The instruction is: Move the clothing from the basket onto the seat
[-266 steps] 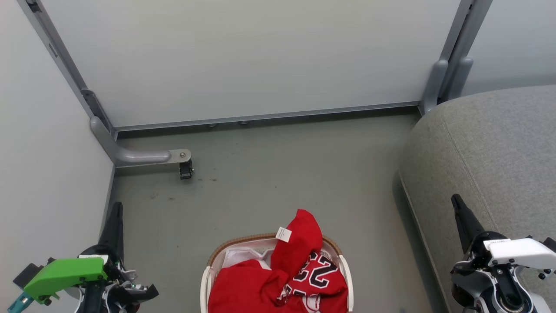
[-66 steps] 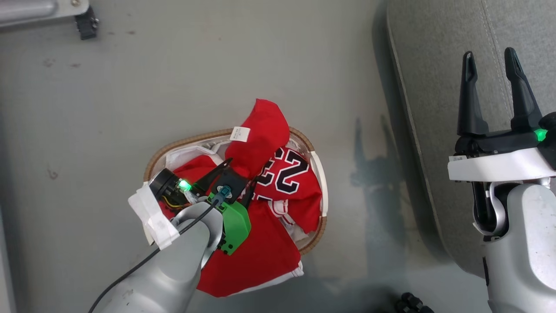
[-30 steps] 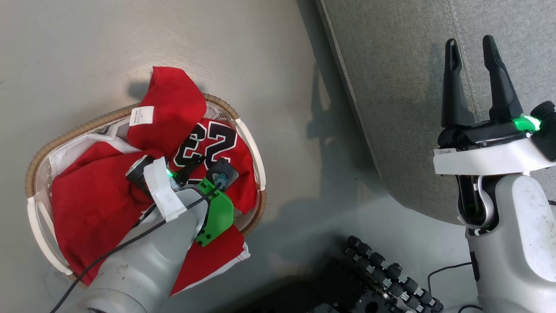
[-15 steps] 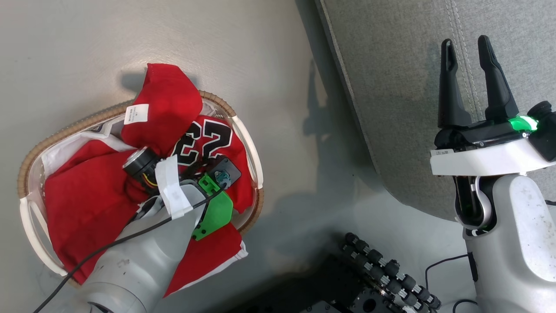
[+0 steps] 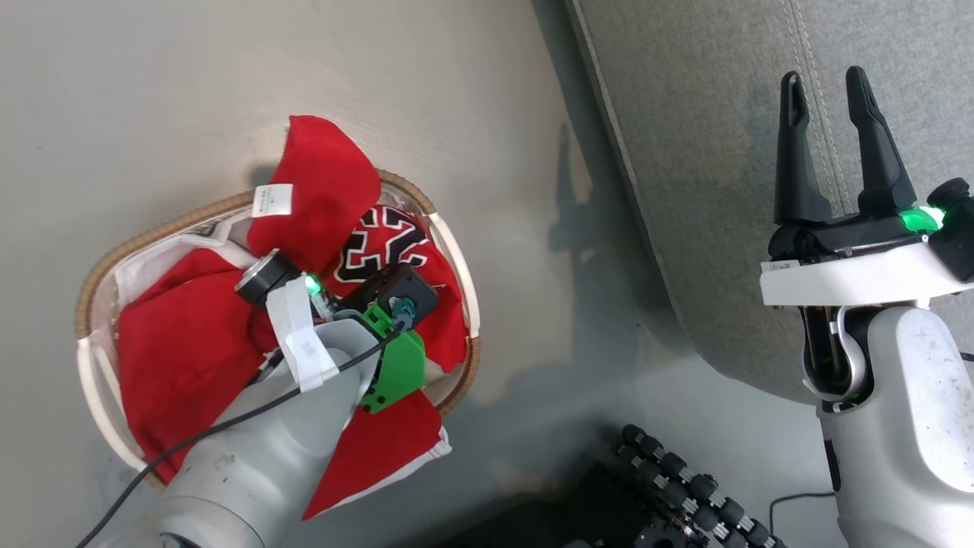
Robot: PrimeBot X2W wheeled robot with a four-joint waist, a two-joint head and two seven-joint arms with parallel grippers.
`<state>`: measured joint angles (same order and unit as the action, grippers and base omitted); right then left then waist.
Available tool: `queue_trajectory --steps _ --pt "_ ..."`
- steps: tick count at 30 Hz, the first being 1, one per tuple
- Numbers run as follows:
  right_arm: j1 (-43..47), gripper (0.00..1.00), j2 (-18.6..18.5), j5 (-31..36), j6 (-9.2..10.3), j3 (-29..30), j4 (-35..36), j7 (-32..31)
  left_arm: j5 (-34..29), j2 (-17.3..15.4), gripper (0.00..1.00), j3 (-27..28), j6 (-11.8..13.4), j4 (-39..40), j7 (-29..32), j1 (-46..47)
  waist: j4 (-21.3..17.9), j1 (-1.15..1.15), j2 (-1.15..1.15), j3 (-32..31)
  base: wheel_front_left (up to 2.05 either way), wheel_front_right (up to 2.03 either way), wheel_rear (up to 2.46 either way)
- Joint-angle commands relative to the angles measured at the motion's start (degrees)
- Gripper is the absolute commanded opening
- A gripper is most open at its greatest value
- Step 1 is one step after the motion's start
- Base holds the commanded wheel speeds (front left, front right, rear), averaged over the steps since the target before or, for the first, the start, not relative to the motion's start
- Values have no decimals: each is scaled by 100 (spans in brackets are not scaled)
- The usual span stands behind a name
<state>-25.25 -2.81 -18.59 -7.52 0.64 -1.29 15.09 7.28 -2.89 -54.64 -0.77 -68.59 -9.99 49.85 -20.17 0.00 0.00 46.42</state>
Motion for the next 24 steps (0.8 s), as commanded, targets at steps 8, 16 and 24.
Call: queue_trajectory --steps 8,16,24 --pt "208 100 -17 340 6 164 -108 12 389 0 0 -36 -32 761 -333 -394 553 0 0 -748 0 0 0" --pt "516 100 -18 689 6 289 -192 12 788 -25 0 178 93 1511 -508 -868 1005 0 0 -1540 0 0 0" --pt "939 100 -18 984 6 401 -292 12 857 -365 0 405 234 2813 -527 -1431 1370 0 0 -2347 0 0 0"
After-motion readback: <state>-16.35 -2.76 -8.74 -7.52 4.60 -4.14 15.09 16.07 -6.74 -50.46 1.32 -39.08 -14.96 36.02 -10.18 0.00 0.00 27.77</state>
